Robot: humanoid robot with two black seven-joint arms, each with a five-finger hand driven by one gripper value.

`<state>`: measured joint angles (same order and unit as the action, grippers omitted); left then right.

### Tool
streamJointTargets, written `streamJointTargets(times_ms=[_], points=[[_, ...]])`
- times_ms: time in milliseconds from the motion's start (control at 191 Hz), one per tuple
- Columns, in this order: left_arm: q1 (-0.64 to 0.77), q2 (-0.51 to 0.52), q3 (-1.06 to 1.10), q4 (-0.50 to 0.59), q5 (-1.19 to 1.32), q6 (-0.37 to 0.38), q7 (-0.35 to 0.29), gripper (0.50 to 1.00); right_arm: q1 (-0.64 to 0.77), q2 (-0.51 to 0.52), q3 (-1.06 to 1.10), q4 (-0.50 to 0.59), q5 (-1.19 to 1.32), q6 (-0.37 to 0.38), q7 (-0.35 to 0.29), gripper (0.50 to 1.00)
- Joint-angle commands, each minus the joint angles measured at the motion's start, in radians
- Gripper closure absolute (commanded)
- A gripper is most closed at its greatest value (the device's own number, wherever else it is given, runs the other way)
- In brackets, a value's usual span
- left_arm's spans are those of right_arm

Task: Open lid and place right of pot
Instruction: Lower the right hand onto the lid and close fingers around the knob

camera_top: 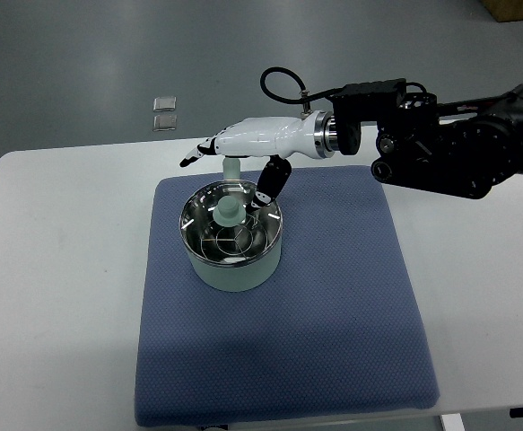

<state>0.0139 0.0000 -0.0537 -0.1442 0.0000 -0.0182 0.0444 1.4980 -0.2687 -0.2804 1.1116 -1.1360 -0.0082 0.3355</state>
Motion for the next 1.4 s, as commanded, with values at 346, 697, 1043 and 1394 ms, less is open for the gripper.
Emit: streamJointTargets(times_ms=[346,697,1043,1394], points=[[0.000,0.000,0.000,0.000,0.000,0.000,0.000,0.500,0.016,0.049,-0.048,-0.009,-0.007,-0.018,-0.039,0.701],[0.000,0.000,0.000,0.000,0.000,0.000,0.000,0.500,0.018,0.063,-0.048,-0.012,-0.036,-0.016,-0.067,0.748],[0.000,0.000,0.000,0.000,0.000,0.000,0.000,0.500,0.022,0.069,-0.046,-0.012,-0.045,-0.004,-0.082,0.756],[0.000,0.000,0.000,0.000,0.000,0.000,0.000,0.500,0.021,0.071,-0.046,-0.012,-0.057,-0.003,-0.084,0.756]])
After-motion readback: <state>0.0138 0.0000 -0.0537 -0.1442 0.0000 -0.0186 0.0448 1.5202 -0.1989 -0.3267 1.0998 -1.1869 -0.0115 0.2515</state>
